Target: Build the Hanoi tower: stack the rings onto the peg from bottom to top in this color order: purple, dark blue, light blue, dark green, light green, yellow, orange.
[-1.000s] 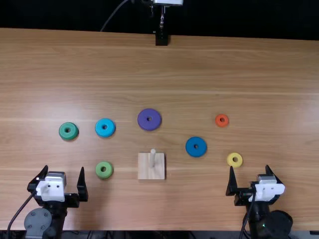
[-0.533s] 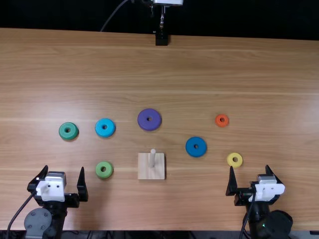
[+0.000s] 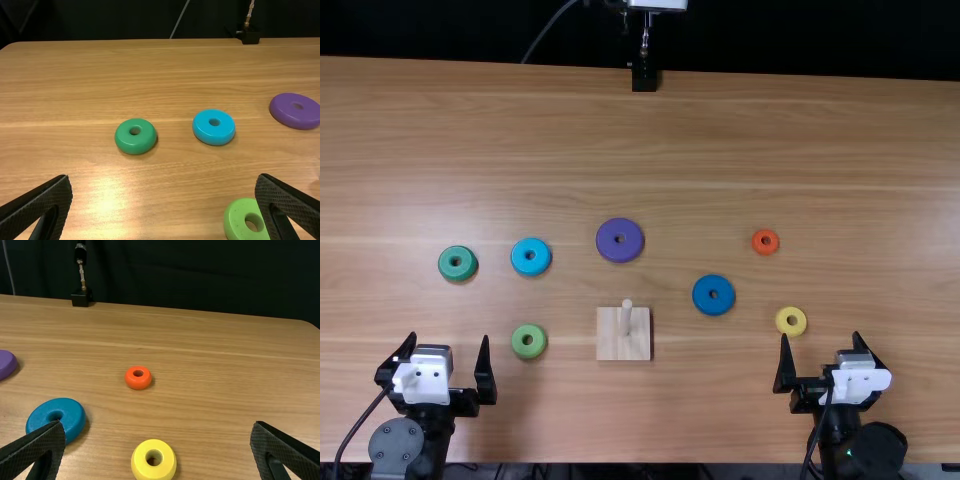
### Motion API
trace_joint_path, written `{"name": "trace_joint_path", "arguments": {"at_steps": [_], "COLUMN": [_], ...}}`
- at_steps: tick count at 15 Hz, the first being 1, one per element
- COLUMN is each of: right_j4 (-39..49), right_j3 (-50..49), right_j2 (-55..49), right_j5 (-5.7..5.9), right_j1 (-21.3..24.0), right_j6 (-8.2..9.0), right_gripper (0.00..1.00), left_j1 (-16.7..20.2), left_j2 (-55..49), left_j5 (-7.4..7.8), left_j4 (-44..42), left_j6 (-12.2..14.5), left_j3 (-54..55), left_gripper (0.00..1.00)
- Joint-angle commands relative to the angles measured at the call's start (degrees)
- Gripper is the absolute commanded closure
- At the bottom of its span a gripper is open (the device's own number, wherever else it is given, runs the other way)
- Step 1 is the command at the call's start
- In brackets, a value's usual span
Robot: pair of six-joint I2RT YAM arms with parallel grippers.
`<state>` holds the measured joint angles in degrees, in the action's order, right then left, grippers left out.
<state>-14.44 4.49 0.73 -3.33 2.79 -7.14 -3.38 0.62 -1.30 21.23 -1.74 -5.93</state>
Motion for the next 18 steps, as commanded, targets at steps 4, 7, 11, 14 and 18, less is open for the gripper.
{"name": "trace_joint_path", "arguments": {"at_steps": [4, 7, 11, 14, 18], "right_j4": [-4.08, -3.98, -3.98, -3.98, -4.08], "right_j3": [-3.61, -3.61, -3.61, -3.7, -3.61], "right_j2": [-0.73, -0.73, -0.73, -0.73, -0.73], "right_j5": [0.06, 0.06, -0.15, 0.06, -0.15], "right_j1": [0.47, 0.47, 0.47, 0.47, 0.47], "right_j6": [0.49, 0.49, 0.49, 0.49, 0.49], "right_gripper": [0.0, 0.0, 0.0, 0.0, 0.0], "left_j1": [0.56, 1.27, 1.18, 1.27, -0.05], "left_j2": [-0.62, -0.62, 8.87, 19.94, 42.36], "left_j5": [-0.49, 0.14, 0.67, 7.63, 8.26], "left_j4": [5.56, 7.77, 7.88, 8.61, 9.35], "left_j6": [-0.06, -0.06, -0.16, 0.26, -0.37], "left_j3": [5.93, 2.07, -14.63, -25.27, -43.37], "left_gripper": [0.0, 0.0, 0.0, 0.0, 0.0]}}
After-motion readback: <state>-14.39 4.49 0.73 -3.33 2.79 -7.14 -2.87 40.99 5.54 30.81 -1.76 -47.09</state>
